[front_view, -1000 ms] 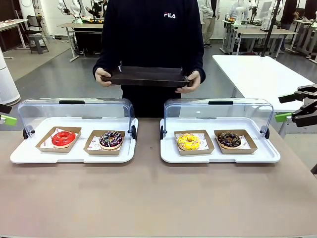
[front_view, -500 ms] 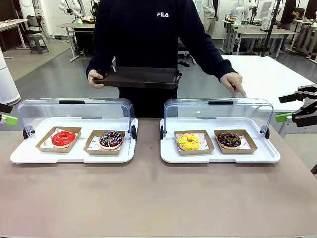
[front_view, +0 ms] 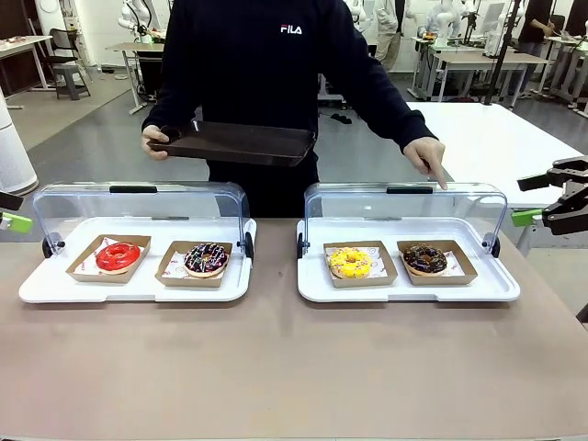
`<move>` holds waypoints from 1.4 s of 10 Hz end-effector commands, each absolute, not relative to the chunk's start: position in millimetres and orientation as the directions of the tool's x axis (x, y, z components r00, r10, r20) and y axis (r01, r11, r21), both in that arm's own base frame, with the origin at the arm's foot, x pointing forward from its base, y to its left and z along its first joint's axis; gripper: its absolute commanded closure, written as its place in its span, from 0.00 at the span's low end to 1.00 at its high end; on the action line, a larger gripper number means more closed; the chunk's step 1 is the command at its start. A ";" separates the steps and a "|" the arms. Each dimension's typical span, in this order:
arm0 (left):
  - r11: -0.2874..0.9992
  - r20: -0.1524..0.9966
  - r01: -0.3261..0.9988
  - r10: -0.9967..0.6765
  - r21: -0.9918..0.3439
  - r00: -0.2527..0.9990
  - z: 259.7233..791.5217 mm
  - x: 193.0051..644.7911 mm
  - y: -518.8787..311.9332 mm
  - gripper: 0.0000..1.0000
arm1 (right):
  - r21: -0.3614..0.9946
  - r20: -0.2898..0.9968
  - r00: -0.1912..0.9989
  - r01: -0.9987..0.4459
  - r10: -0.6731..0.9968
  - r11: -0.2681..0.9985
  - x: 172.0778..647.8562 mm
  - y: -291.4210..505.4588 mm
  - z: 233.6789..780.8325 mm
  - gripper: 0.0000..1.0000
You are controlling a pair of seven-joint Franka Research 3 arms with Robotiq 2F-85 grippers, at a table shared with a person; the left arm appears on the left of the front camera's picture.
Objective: Provide the desired donut to the person.
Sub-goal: Pick up and lift the Paper togo box containing the Donut pointed at by the person.
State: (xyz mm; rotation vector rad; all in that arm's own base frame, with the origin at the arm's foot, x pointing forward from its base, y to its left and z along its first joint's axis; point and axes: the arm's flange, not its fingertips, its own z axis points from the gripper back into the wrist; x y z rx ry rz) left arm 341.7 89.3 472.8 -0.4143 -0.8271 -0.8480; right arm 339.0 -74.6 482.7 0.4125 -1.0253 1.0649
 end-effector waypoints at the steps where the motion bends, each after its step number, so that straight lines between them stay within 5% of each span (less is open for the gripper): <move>1: 0.604 0.790 0.797 -0.486 -0.005 0.373 471.9 343.4 91.4 0.00 | -0.193 0.856 0.079 -0.868 0.511 0.457 343.9 -74.8 480.7 0.00; 13: 0.604 0.790 0.797 -0.486 -0.005 0.373 471.9 343.4 91.4 0.00 | -0.179 0.845 0.106 -0.868 0.525 0.463 338.4 -74.7 482.7 0.00; 14: 0.604 0.790 0.797 -0.486 -0.005 0.373 471.9 343.4 91.4 0.00 | -0.276 0.788 -0.008 -0.899 0.616 0.341 332.7 -43.4 483.6 0.00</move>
